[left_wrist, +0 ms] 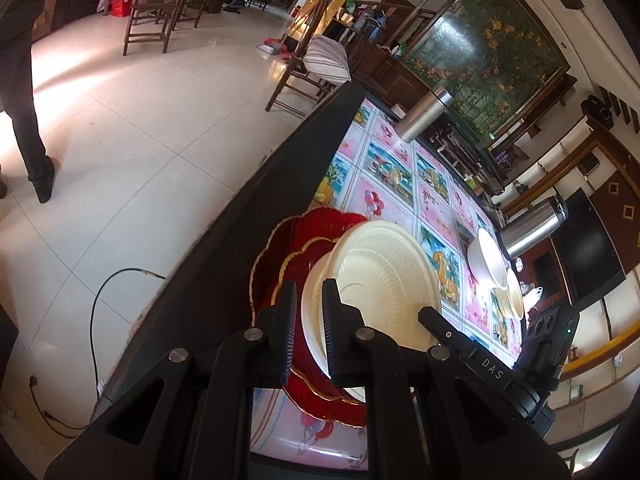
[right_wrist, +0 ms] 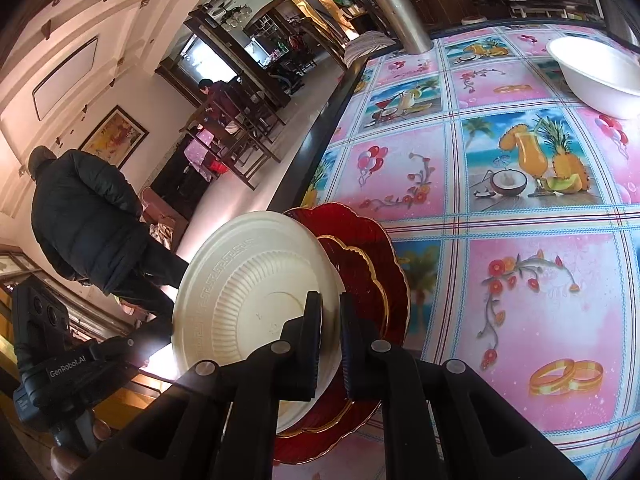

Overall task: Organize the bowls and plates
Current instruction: 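Lower the beige bowl onto the stack and open both grippers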

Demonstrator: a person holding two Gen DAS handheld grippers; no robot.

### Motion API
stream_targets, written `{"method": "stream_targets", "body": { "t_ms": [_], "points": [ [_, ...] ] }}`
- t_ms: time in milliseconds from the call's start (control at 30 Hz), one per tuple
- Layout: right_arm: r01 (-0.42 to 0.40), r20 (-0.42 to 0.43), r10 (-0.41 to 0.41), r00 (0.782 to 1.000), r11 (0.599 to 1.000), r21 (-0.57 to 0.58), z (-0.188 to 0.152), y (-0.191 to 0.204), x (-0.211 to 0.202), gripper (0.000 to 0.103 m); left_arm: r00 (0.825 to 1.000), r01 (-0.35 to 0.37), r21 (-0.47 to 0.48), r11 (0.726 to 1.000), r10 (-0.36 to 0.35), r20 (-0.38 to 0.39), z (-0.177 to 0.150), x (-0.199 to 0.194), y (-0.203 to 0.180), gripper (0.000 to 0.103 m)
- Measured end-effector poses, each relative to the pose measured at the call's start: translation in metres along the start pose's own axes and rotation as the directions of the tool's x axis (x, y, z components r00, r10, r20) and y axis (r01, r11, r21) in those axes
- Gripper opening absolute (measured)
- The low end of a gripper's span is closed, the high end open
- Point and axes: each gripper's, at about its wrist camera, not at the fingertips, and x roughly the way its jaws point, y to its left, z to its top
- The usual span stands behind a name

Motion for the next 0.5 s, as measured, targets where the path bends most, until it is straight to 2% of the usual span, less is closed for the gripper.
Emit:
{"method": "stream_targets", "body": {
  "t_ms": [233, 367, 433, 500],
  "points": [
    [0.029, 0.015, -0.029, 0.999, 0.999, -0.03, -0.002, 0.005, 0.0, 0.015, 0.999, 0.028, 0.002, 1.0, -0.028, 0.034, 0.004, -0.015, -0.002, 0.011],
    [0.025, 0.035, -0.023, 0.999, 0.999, -0.047, -0.002, 0.008, -0.007, 0.035, 0.999, 0.047, 0.026, 0.999, -0.048, 0.021, -0.001, -0.015, -0.012, 0.011],
    [0.017, 0.054, -0.014, 0.998, 0.999, -0.047, 0.0, 0.008, -0.014, 0.042, 0.999, 0.051, 0.042, 0.998, -0.051, 0.015, -0.003, -0.015, -0.019, 0.011],
    [0.009, 0.089, -0.005, 0.996, 0.999, -0.049, 0.002, 0.007, -0.025, 0.044, 0.998, 0.057, 0.061, 0.997, -0.057, 0.008, -0.006, -0.014, -0.028, 0.011]
  ]
}}
